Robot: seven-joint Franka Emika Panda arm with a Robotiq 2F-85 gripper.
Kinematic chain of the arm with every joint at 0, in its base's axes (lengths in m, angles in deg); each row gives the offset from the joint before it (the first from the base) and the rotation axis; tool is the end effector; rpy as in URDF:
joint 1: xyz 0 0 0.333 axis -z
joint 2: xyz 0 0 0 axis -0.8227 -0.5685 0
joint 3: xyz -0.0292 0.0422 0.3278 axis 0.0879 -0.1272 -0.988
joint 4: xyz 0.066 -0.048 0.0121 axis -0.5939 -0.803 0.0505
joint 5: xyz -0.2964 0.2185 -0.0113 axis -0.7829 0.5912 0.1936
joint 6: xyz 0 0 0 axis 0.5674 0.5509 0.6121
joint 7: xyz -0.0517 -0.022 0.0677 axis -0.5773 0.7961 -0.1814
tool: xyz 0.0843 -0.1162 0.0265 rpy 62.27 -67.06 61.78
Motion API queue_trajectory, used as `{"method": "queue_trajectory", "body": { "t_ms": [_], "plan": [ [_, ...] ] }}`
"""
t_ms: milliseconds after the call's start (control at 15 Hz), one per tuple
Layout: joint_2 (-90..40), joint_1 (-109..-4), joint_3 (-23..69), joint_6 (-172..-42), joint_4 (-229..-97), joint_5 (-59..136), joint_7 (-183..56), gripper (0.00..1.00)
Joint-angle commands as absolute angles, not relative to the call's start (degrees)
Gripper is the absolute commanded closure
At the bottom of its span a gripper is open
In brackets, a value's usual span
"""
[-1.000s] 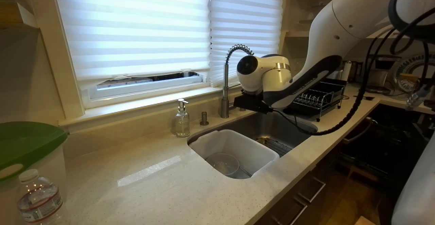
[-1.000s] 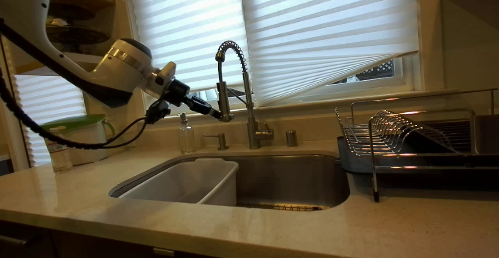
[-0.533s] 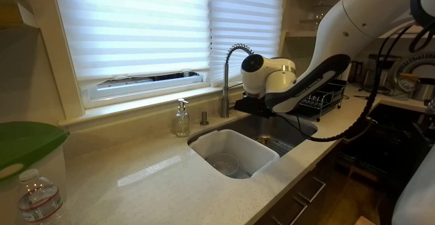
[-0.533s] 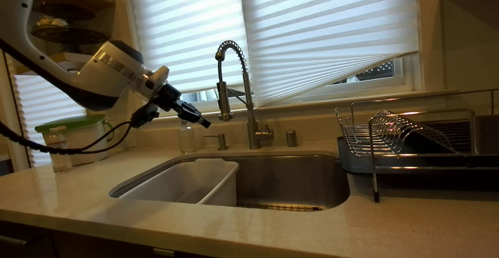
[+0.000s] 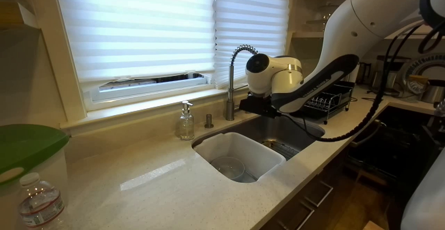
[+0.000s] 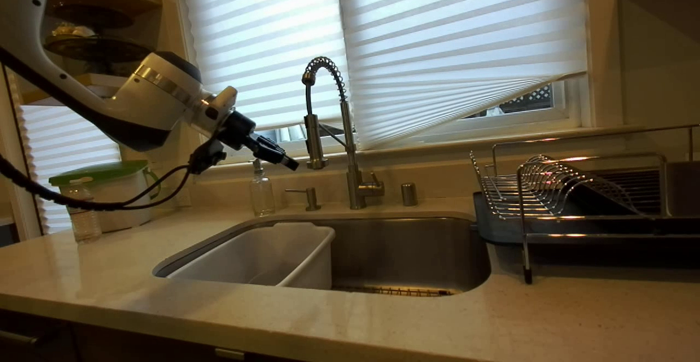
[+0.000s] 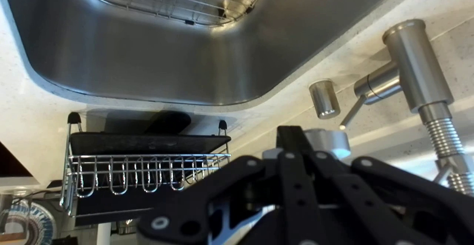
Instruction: Push the tap to the right
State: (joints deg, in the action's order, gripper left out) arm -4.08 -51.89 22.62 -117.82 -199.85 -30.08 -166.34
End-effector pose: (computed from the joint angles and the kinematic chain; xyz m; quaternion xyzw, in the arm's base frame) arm 0.5294 -0.0759 0.4349 0.7803 -0.4471 0.4100 0.1517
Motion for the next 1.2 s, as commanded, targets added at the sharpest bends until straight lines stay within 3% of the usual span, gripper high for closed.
{"method": "queue_trajectory", "body": {
  "t_ms": [0,1133],
  "plan": [
    [-5.2,-51.7,22.0,-116.3,-196.8,-35.6,-171.5,1.0],
    [-12.0,-51.0,23.3,-108.3,-189.7,-53.8,-189.6,1.0]
  ]
}}
